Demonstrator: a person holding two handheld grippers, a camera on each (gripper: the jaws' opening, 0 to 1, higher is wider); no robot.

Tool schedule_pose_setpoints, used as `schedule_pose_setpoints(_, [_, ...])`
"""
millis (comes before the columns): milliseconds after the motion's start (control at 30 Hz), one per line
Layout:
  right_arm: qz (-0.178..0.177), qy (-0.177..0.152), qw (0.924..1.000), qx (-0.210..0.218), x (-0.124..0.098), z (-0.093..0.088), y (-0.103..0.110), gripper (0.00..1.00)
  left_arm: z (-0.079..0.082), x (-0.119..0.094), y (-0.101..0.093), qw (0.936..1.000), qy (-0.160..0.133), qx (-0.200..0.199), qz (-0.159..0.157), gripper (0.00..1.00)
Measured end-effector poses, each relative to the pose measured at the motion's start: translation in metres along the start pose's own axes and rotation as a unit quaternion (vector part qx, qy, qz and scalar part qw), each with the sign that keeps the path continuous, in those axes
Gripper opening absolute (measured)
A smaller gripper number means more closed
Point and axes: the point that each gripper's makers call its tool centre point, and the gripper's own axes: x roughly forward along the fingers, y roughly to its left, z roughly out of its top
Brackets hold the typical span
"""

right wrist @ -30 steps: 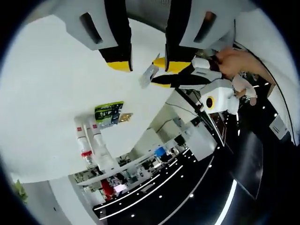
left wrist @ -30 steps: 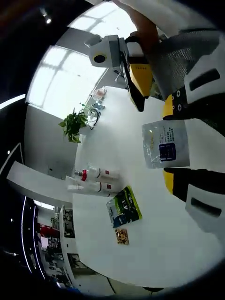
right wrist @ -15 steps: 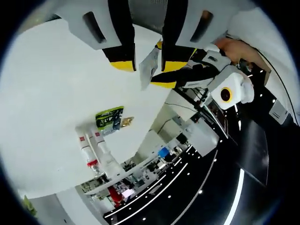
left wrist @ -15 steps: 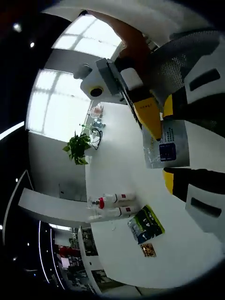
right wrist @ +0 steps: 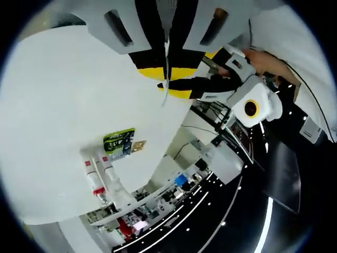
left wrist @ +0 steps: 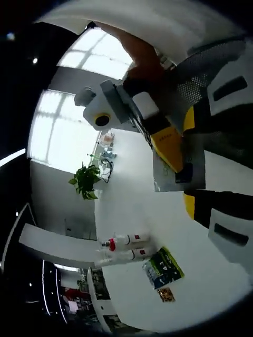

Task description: Arrange the skincare products in the storage area until every visible bottle or jar stands upright without overlapping.

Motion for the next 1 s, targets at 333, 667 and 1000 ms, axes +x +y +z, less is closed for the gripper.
schedule_pose_setpoints(333, [0.061,0.017,0.9973,0.038,-0.003,-0.004,0.020,0.00,0.000,-0.019,-0.007,0.9471,-0.099,-0.277,-0.129,0.37])
schedule_pose_setpoints(667, [0.075,0.026,0.9957,0.049,-0.001,-0.007,0.024,0.00,-0.004,-0.027,-0.002,0.9339,-0.110,-0.312,-0.136,0.10])
schedule_pose_setpoints(1000, [0.071,0.020,0.9969,0.025,0.001,-0.007,0.023,0.02,-0.003,-0.033,-0.006,0.9223,-0.114,-0.334,-0.158,0.01])
